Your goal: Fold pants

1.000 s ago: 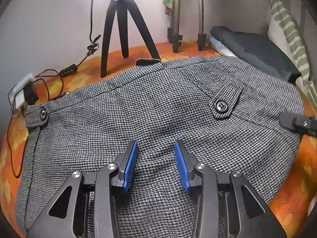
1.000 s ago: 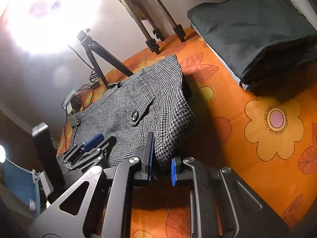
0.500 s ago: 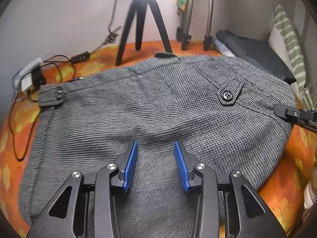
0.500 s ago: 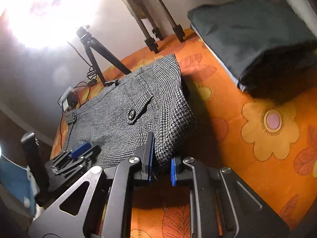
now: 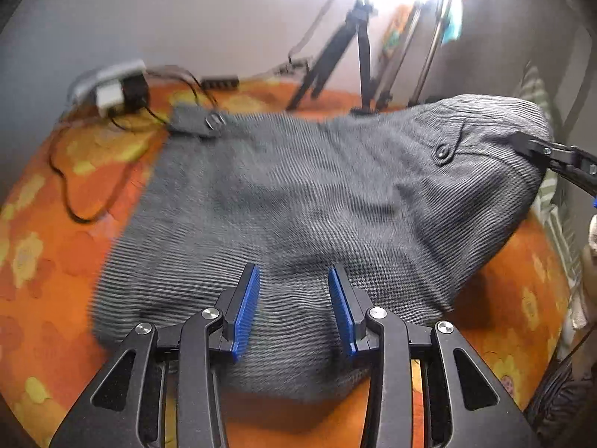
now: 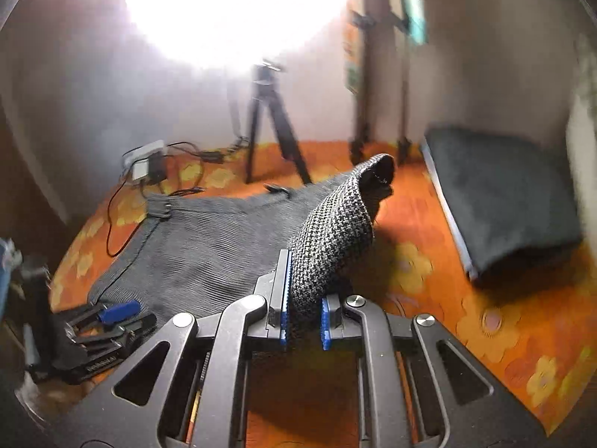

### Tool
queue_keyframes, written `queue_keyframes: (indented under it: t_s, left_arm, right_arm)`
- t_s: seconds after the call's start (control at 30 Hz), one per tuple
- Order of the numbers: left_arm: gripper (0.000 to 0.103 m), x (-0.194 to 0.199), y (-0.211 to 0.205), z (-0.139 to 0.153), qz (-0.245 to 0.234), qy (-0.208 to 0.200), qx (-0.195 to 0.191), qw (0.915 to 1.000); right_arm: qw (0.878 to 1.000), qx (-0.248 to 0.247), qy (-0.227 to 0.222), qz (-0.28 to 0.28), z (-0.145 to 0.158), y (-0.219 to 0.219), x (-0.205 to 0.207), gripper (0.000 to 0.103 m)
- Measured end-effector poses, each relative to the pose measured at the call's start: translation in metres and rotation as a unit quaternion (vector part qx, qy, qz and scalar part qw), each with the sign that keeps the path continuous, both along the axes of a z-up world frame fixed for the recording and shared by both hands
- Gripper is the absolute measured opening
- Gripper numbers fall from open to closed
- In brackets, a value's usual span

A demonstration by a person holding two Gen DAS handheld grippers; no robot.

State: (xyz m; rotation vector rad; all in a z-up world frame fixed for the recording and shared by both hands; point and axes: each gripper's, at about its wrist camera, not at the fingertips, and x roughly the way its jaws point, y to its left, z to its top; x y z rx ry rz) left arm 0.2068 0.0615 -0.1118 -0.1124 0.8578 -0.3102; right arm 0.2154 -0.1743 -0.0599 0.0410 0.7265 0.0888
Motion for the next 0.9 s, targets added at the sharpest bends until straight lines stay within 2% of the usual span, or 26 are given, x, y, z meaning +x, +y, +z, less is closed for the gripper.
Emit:
queue_keyframes:
  t_s: [0.07,0.2,0.4,0.53,0.7,0.9]
  left_arm:
    - [0.037,-0.006,0.015,0.010,0.011,-0.008,-0.013,0.9998]
    - [0.037,-0.028,0.053,0.026,0.044,-0.026,-0.012,0.9986]
    - [0.037,-0.049,0.106,0.030,0.095,-0.034,-0.007,0.9949]
    - [0.037,-0.059,0.136,0.034,0.127,-0.040,-0.008,0.9911]
    - [0.037,-0.065,0.158,0.037,0.146,-0.045,-0.006,0.9883]
    - [0.037,-0.066,0.170,0.034,0.150,-0.044,-0.007,0.9877]
  right_arm:
    - [1.000,-0.023,-0.010,0.018,0.008,0.021,-0.001,0.013]
    - [0.996,-0.068,-0.026,0.058,0.018,0.071,-0.002,0.013]
    - [0.981,-0.131,-0.035,0.137,0.008,0.148,-0.009,0.012]
    - [0.968,-0.165,-0.022,0.188,-0.014,0.200,-0.008,0.011]
    - [0.950,-0.204,0.005,0.235,-0.057,0.254,-0.009,0.011]
    - [0.940,-0.228,0.023,0.254,-0.087,0.274,-0.011,0.011]
